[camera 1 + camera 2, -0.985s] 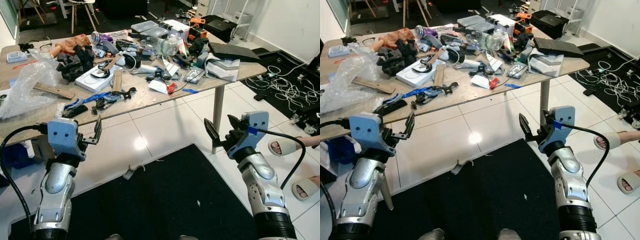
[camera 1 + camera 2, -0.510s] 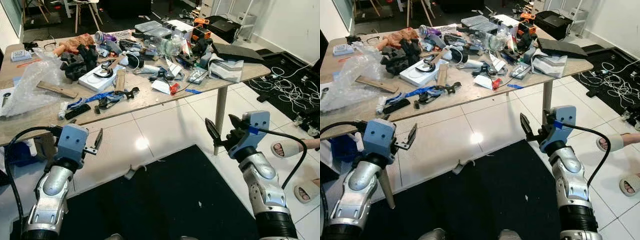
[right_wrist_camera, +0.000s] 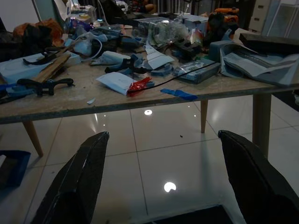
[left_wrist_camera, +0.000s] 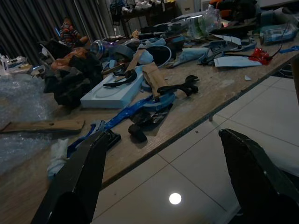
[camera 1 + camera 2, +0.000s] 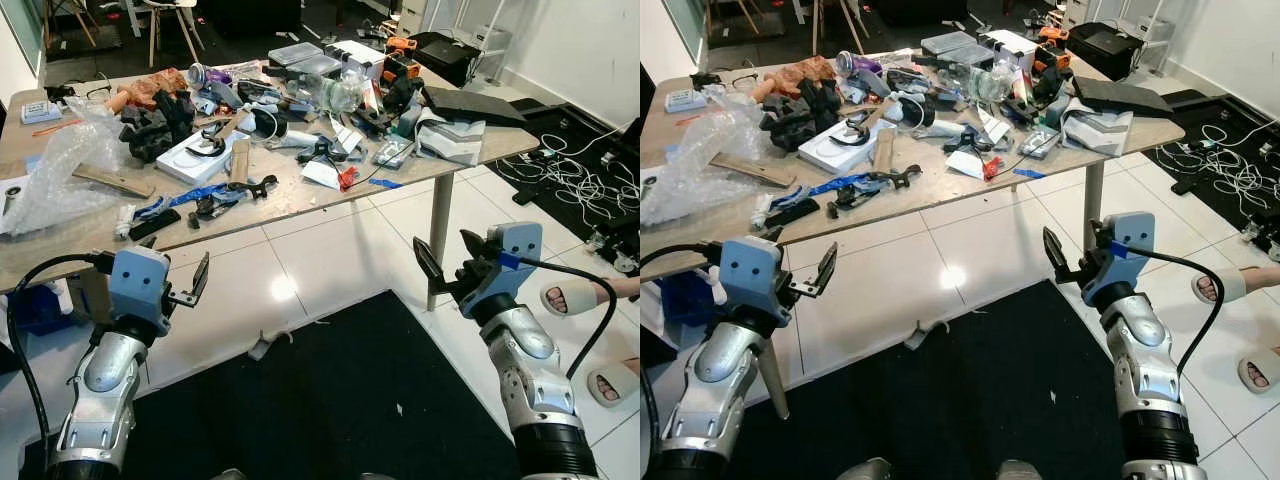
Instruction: Picking trash to rubbish bin
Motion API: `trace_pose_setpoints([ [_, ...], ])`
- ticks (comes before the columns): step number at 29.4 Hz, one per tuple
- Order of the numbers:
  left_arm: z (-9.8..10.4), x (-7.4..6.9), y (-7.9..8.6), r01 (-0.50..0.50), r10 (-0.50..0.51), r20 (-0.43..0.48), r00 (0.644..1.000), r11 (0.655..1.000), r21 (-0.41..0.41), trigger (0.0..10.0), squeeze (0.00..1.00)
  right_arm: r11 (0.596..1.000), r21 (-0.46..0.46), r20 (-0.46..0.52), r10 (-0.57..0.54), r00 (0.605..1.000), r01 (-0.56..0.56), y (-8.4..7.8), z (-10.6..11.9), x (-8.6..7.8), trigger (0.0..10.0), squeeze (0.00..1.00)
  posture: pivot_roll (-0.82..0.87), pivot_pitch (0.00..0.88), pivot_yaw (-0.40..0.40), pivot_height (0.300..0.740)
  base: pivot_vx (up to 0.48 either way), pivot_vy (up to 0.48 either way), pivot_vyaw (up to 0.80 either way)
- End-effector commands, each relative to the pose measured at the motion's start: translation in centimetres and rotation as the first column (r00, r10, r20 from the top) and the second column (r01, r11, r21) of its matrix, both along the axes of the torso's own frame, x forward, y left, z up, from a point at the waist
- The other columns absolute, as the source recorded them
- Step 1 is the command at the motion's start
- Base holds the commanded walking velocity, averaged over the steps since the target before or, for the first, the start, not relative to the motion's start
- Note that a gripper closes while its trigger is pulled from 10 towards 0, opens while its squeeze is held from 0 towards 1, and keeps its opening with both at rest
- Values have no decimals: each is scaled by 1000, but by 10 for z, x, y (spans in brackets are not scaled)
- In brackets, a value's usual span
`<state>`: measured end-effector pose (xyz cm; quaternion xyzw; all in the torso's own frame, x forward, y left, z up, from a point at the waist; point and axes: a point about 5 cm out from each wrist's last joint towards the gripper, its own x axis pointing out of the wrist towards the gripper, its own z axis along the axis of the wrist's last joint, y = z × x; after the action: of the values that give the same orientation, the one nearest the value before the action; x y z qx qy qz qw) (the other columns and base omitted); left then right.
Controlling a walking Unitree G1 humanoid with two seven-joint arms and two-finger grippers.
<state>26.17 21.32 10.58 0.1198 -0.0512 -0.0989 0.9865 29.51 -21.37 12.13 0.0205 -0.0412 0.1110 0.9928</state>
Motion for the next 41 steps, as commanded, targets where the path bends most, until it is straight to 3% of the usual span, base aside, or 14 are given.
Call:
trace_pose_setpoints([
  [1,-2,-2,-1,6,-6,-1,1000,1000,-15,10000,0,1000,2,-2,0,1000,0,-3,0,1,10000,0,1,0,5,740,266,0,0],
  [41,-5,-1,-7,52,-52,-8,999,998,-23,10000,0,998,30,-11,48,999,-47,0,-1,-1,10000,0,-2,0,0,740,332,0,0],
])
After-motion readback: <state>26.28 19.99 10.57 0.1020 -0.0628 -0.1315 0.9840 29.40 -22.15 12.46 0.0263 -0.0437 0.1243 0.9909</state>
